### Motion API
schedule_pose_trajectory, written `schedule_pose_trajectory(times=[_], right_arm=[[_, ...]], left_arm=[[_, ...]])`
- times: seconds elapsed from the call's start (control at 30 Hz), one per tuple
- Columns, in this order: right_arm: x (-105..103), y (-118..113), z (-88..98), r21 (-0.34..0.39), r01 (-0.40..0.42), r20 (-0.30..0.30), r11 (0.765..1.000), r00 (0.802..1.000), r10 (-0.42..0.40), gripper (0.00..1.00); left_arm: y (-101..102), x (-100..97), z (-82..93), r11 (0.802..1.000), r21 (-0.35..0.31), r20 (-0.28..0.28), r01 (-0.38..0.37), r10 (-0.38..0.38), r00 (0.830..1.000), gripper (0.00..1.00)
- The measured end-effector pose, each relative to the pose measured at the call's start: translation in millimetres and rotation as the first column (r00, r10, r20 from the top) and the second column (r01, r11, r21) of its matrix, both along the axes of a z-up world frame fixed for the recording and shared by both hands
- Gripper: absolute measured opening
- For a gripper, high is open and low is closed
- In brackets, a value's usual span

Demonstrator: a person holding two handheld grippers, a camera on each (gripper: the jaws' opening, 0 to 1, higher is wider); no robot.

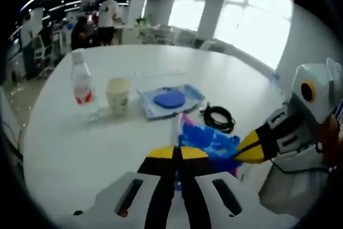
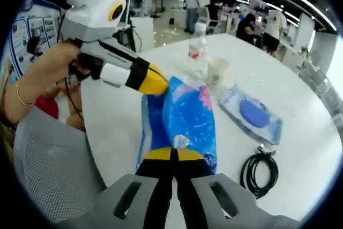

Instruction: Arrange the tabletop items into an orderly group along one side of the table until the central work area is clear of visible clutter.

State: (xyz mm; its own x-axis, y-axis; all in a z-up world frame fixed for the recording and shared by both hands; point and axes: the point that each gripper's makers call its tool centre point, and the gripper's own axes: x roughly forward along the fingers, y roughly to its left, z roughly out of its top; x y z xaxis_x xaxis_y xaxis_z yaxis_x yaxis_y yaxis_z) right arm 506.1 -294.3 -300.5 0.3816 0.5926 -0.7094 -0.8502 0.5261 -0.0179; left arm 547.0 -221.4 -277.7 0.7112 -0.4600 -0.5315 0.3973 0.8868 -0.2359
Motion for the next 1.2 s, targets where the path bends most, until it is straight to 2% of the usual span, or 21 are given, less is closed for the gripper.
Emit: schedule_pose_trajectory(times=[0.03,0.1,0.27,0.47,0.77,0.9,0.97,1.0,1.07,1.2], right_arm=[[1.2,0.1,-0.7,0.019,0.037,-0.016,0.999,0.999,-0.037,0.01],[1.3,0.9,-2.3,0.031,0.031,-0.027,0.999,0.999,-0.03,0.01],[3.0,-0.3,-6.8,0.042,0.08,-0.047,0.996,0.996,-0.078,0.01],[2.2,-1.3,-11.3,0.036,0.103,-0.064,0.994,0.993,-0.1,0.04],[4.4,-5.4,-14.5,0.056,0.176,-0.101,0.983,0.98,-0.17,0.19],[4.4,-9.8,-23.6,0.047,0.236,-0.145,0.971,0.963,-0.227,0.33],[3.0,-8.5,-26.6,0.066,0.257,-0.177,0.964,0.954,-0.242,0.35],[1.9,-6.3,-27.1,0.09,0.28,-0.21,0.956,0.943,-0.257,0.35],[2.8,-4.3,-25.7,0.123,0.308,-0.238,0.943,0.932,-0.274,0.36],[7.8,-7.3,-22.9,0.137,0.335,-0.228,0.932,0.926,-0.3,0.35]], left_arm=[[0.2,0.7,2.6,1.0,-0.012,0.006,-0.009,0.009,1.0,0.0],[1.0,2.1,6.0,0.999,-0.024,0.018,-0.022,0.023,1.0,0.0],[0.2,3.2,10.3,0.998,-0.051,0.028,-0.034,0.035,0.999,0.0],[4.6,5.0,12.6,0.997,-0.053,0.039,-0.061,0.063,0.997,0.0],[17.9,8.3,17.7,0.982,-0.129,0.033,-0.14,0.145,0.989,0.0],[22.9,10.4,22.8,0.972,-0.163,0.041,-0.17,0.179,0.983,0.0],[22.2,11.7,27.2,0.961,-0.215,0.037,-0.174,0.186,0.982,0.0],[23.9,11.7,27.1,0.962,-0.211,0.037,-0.173,0.185,0.982,0.0],[23.3,9.9,27.3,0.964,-0.198,0.04,-0.179,0.19,0.981,0.0],[26.0,10.5,30.6,0.957,-0.215,0.043,-0.196,0.209,0.977,0.0]])
